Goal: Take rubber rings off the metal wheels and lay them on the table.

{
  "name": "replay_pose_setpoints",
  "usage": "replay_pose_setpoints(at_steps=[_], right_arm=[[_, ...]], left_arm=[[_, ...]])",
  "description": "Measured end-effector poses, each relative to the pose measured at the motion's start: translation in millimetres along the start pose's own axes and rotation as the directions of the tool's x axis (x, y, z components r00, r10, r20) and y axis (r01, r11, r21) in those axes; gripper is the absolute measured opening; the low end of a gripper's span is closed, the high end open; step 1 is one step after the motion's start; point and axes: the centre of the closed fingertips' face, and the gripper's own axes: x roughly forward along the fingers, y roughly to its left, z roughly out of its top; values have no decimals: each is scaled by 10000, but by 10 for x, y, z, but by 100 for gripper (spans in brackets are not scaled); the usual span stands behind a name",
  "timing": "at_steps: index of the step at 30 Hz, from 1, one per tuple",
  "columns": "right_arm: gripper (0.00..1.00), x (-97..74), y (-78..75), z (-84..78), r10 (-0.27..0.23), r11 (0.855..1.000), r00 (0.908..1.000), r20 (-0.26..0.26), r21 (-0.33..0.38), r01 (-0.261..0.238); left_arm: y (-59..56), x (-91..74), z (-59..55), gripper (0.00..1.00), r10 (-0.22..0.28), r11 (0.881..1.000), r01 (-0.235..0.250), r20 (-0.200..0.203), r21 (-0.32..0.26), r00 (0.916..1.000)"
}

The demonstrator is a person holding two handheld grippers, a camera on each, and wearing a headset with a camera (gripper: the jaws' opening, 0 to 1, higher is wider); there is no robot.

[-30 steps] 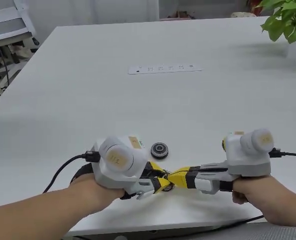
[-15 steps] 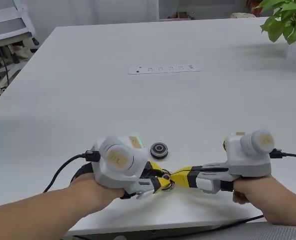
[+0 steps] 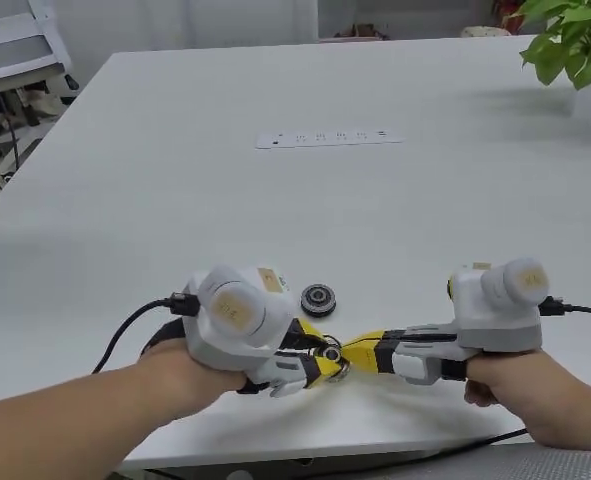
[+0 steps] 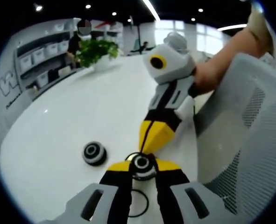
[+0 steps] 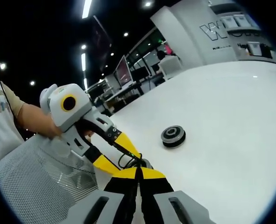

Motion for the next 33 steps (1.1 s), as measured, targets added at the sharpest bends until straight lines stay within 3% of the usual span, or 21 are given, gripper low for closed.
replay_pose_setpoints(at_steps=[8, 26, 33], right_arm=[[0, -14, 2, 37, -10, 10000, 10000, 88, 9, 10], [0, -53, 113, 149, 148, 9999, 9997, 168, -31, -147], [0, -44, 195, 195, 255, 9996, 9996, 99, -153, -254]], left_arm=[[-96, -54, 33, 29, -414, 9991, 414, 90, -35, 9991], [-76, -383, 177, 40, -353, 9985, 386, 811, -391, 9961], [-56, -510, 137, 50, -296, 9985, 332, 820, -438, 9962]])
